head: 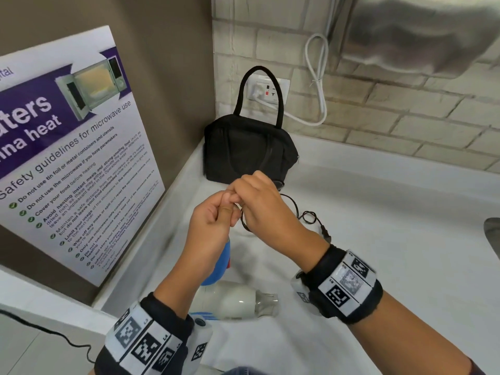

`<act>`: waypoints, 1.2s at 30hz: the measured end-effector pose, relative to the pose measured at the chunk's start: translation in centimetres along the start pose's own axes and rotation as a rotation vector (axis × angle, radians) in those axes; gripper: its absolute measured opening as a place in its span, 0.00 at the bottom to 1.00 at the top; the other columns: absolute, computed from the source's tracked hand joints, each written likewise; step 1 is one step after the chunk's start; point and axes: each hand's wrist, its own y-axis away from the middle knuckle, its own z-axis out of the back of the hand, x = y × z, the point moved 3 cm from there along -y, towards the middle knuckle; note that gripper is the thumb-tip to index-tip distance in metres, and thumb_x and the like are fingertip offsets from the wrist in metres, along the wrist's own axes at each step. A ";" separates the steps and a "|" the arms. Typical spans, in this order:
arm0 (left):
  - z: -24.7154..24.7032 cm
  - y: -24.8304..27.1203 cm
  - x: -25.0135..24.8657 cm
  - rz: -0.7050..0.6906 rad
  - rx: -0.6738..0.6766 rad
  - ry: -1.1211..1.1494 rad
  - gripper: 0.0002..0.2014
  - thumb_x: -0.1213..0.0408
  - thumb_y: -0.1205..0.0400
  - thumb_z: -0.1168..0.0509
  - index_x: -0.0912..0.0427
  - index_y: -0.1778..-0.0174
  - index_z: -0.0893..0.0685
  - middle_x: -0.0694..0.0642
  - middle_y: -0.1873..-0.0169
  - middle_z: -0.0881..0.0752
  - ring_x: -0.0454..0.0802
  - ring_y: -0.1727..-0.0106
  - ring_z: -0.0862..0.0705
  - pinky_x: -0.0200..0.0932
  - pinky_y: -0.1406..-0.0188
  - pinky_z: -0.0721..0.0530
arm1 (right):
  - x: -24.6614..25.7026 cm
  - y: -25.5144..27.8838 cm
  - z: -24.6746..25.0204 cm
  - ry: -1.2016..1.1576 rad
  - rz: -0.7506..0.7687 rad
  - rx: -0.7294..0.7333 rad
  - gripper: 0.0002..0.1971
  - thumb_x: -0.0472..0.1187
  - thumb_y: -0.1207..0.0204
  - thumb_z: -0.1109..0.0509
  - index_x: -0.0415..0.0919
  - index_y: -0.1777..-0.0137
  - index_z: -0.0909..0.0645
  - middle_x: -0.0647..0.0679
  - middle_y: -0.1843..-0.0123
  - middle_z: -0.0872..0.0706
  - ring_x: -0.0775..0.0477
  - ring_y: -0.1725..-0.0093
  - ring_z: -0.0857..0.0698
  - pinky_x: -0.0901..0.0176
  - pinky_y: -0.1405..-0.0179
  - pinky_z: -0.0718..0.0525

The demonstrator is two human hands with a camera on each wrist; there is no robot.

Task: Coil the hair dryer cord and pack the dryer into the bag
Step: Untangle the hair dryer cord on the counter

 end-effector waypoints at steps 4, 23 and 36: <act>0.3 -0.4 0.1 -0.016 -0.013 -0.082 0.15 0.63 0.14 0.44 0.51 0.60 0.14 0.44 0.80 0.26 0.39 0.74 0.28 0.31 0.67 0.26 | -1.2 0.1 0.3 -0.039 0.001 -0.015 0.17 0.36 0.30 0.52 0.38 0.60 0.20 0.46 0.64 0.18 0.52 0.60 0.31 0.66 0.62 0.37; 2.2 -3.9 3.0 0.187 -0.098 0.149 0.19 0.64 0.12 0.50 0.56 0.67 0.24 0.43 0.85 0.31 0.42 0.76 0.34 0.37 0.66 0.32 | -12.5 3.5 -2.8 -0.230 -0.520 0.053 0.16 0.25 0.23 0.45 0.42 0.69 0.32 0.52 0.71 0.30 0.56 0.71 0.31 0.75 0.70 0.31; 4.4 -6.3 6.1 0.375 -0.269 0.558 0.18 0.68 0.12 0.53 0.58 0.68 0.28 0.44 0.86 0.32 0.39 0.84 0.36 0.35 0.71 0.36 | -16.3 5.4 -4.6 -0.238 -0.704 0.086 0.19 0.22 0.30 0.47 0.48 0.73 0.34 0.53 0.72 0.29 0.53 0.71 0.32 0.71 0.72 0.32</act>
